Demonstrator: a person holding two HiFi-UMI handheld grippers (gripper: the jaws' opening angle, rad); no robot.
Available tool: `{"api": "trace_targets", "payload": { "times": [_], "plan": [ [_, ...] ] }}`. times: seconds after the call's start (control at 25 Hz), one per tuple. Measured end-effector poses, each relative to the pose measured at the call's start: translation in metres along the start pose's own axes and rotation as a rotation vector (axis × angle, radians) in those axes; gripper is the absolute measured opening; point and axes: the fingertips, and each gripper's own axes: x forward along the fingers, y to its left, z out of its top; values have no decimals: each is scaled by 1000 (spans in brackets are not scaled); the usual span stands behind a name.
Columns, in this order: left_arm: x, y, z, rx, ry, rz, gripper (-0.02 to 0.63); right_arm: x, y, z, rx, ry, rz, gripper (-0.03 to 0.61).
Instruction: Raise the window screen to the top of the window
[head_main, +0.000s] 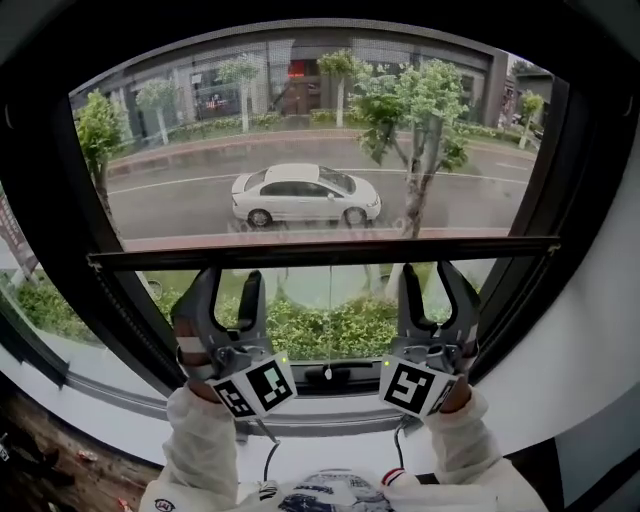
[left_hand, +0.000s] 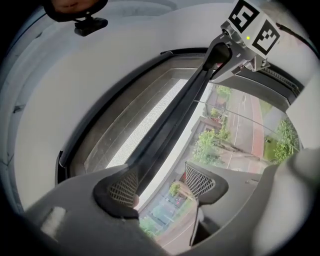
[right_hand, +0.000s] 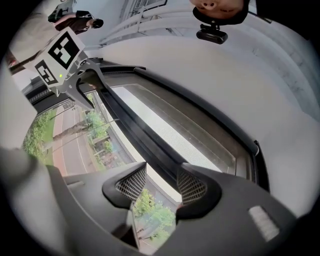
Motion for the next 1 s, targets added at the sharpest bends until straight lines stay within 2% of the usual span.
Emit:
{"api": "trace_targets", "payload": {
  "times": [0.36, 1.0],
  "plan": [
    [3, 1, 1, 6, -25, 47, 295, 2, -1, 2, -7, -49, -28, 179],
    [6, 2, 1, 26, -50, 83, 295, 4, 0, -1, -10, -69, -74, 181]
  ]
}}
